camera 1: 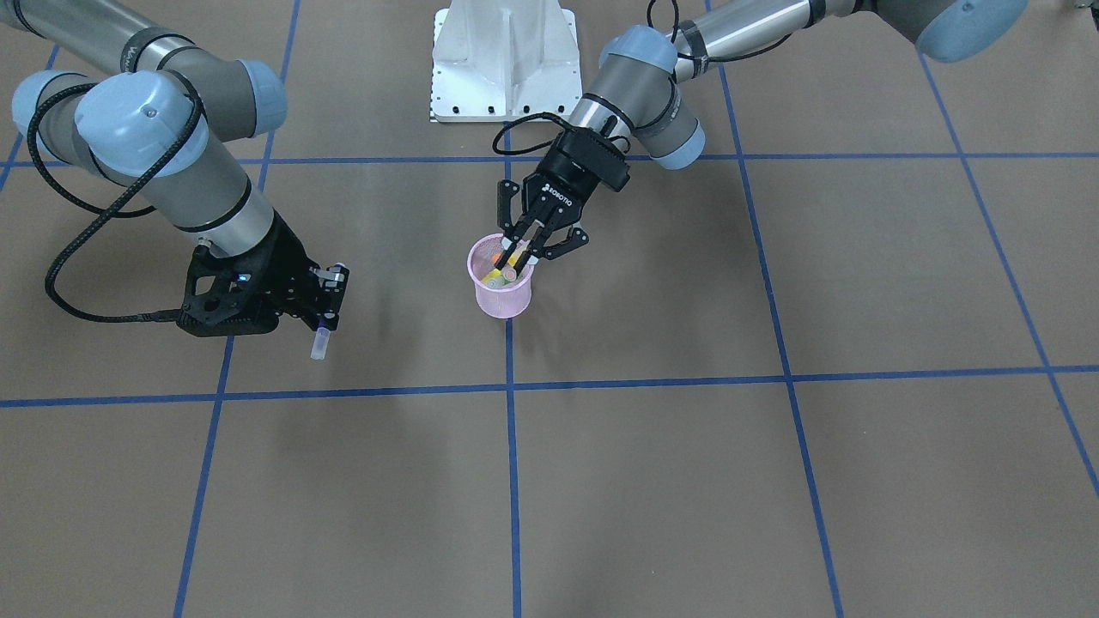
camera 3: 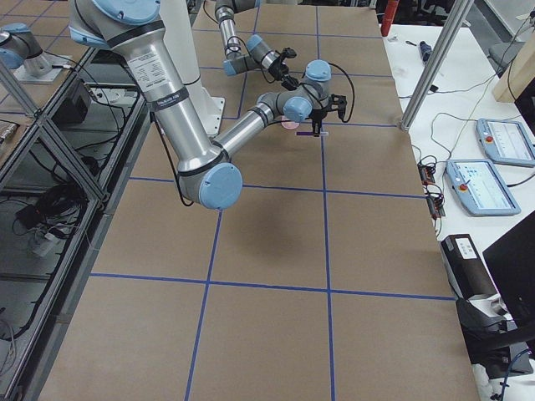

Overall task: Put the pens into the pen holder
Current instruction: 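Lower the orange marker into the cup while the right grasps the purple marker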

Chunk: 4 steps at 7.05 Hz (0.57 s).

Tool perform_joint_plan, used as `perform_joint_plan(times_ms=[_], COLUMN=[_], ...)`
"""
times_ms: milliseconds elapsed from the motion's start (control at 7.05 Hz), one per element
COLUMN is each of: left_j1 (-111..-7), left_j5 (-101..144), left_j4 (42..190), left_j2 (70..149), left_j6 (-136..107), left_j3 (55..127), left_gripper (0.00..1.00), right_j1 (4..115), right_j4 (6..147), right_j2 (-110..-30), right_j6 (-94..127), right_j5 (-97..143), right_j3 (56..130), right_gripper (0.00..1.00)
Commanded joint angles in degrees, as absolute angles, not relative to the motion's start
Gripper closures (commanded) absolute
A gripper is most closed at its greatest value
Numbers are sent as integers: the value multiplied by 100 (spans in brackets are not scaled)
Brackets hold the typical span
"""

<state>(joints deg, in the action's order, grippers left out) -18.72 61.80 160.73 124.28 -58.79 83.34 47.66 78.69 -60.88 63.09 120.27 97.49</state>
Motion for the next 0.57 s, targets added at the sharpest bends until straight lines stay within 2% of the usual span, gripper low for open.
perform_joint_plan(times_ms=[0,425], left_j1=[-1854,-1977], left_j5=[6179,6275], left_j4=[16075,15805], left_j2=[12454,12402], left_j6=[-5863,-5897], left_j3=[8349,8980], left_gripper=[1,1], right_j1=[4772,4746], right_j4=[7866,6578], right_j2=[-6073,-6038], right_j6=[6258,6258], right_j5=[11709,11085], right_j3=[10035,10134], right_gripper=[100,100])
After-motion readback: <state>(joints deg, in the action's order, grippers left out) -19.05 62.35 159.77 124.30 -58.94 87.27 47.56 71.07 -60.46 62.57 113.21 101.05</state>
